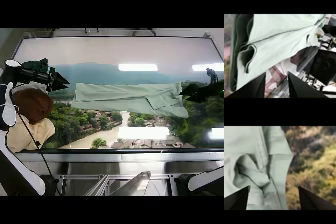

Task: Fold the shirts.

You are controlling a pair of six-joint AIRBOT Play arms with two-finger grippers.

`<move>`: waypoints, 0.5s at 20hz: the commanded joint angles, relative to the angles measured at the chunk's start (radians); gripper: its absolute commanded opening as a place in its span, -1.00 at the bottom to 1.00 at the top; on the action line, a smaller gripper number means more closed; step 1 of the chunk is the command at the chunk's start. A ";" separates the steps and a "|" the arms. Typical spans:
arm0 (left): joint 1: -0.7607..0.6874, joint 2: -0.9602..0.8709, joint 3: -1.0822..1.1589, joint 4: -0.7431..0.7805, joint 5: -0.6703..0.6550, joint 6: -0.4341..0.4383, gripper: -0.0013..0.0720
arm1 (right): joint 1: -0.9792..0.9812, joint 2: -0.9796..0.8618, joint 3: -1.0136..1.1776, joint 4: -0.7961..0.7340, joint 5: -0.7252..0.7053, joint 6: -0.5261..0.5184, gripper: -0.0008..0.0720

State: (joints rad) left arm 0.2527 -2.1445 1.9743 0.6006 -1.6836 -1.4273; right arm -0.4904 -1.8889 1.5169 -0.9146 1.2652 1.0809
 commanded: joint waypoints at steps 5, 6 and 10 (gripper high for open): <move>-0.232 0.010 -0.010 0.005 0.082 0.065 -0.96 | 0.109 -0.117 0.007 0.090 0.101 0.011 0.60; -0.287 0.009 -0.011 0.010 0.115 0.069 -0.96 | 0.134 -0.117 0.008 0.089 0.097 0.010 0.48; -0.489 -0.031 -0.009 0.010 0.315 0.077 -0.96 | 0.159 -0.113 0.022 0.089 0.118 0.016 -0.92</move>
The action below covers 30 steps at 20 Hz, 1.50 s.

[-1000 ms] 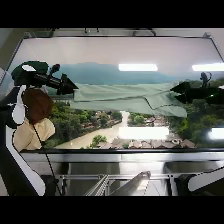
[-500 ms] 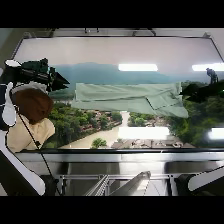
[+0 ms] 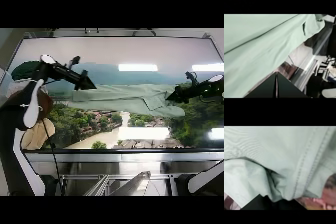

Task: Fold the shirts.

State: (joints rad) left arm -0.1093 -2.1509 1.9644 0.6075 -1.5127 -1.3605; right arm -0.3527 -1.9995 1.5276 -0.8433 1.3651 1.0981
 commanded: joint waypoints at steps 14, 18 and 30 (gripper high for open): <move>-0.365 -0.155 0.153 -0.138 0.341 -0.035 -0.96 | -0.014 0.389 0.053 0.240 0.214 -0.002 -0.92; -0.234 -0.006 0.056 -0.684 0.173 0.158 -0.96 | 0.128 0.390 0.053 0.295 0.139 0.033 -0.92; 0.174 0.374 -0.207 -0.887 -0.116 0.275 -0.96 | 0.891 -0.121 0.434 0.197 -0.511 0.121 -0.92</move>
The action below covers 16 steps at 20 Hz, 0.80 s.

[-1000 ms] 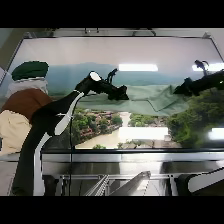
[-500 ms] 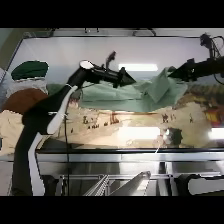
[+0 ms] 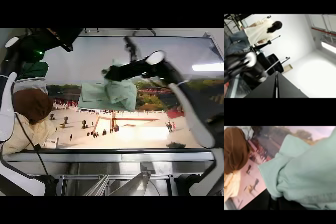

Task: Fold the shirts.

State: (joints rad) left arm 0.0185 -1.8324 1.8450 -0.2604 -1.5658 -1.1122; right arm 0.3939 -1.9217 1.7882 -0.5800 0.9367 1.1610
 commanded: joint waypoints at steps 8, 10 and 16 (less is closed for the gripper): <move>0.044 0.061 -0.273 -0.029 -0.107 0.065 -0.96 | 0.131 -0.214 0.304 -0.052 0.298 0.036 -0.40; 0.044 0.061 -0.272 -0.030 -0.129 0.072 -0.96 | 0.038 -0.119 0.253 -0.081 0.379 0.057 -0.72; 0.044 0.061 -0.272 -0.028 -0.234 0.084 -0.96 | -0.251 -0.008 0.084 -0.251 0.462 0.269 -0.01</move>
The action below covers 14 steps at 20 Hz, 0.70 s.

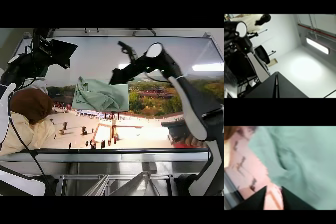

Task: Fold the shirts.

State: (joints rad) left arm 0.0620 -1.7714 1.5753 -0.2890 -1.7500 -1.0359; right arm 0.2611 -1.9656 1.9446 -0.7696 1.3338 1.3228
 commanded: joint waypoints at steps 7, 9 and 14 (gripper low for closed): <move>0.001 0.000 -0.003 0.006 -0.031 0.007 -0.96 | -0.144 -0.098 -0.217 -0.007 -0.057 0.159 0.79; 0.000 0.000 -0.003 0.009 -0.027 0.008 -0.96 | -0.105 -0.141 -0.217 0.024 -0.087 0.159 0.79; 0.000 0.000 -0.003 0.009 -0.031 0.008 -0.96 | 0.000 -0.193 -0.216 0.185 -0.188 0.105 0.77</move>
State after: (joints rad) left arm 0.0620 -1.7714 1.5726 -0.2810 -1.7802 -1.0279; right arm 0.2119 -2.1254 1.7336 -0.6617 1.2175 1.4654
